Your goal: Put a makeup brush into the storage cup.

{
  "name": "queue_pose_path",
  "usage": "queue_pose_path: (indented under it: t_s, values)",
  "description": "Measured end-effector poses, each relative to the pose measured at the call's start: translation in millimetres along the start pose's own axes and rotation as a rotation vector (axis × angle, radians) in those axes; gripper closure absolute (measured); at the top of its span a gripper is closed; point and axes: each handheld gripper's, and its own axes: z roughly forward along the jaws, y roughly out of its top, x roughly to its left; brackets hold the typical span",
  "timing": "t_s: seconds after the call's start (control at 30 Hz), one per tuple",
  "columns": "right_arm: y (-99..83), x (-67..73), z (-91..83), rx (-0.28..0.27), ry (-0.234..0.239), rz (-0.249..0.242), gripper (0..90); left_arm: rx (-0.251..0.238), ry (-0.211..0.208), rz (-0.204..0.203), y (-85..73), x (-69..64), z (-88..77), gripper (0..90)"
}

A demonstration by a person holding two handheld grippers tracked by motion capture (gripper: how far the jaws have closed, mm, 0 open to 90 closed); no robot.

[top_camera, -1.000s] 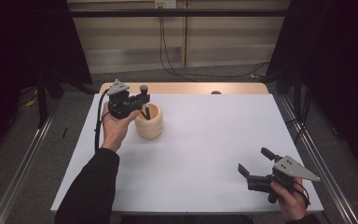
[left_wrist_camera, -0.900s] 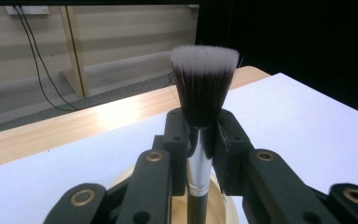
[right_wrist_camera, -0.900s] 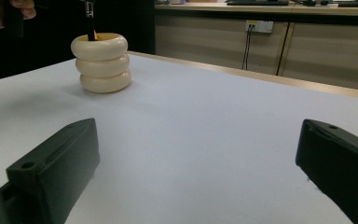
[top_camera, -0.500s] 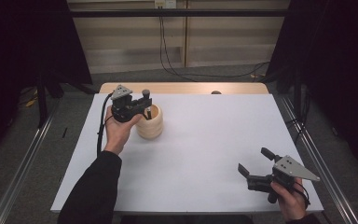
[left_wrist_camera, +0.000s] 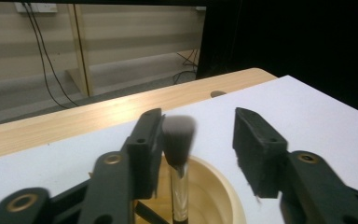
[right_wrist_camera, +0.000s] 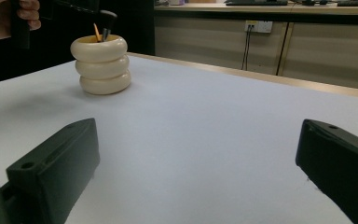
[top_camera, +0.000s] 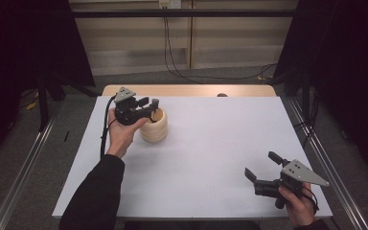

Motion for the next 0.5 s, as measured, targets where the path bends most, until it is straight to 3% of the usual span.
queue_pose_path:
  t_s: [0.5]
  values:
    - [-0.7,-1.4,0.5,-0.001,-0.003,0.009,0.0,-0.032,-0.004,-0.043,1.9,0.2,-1.0,5.3]
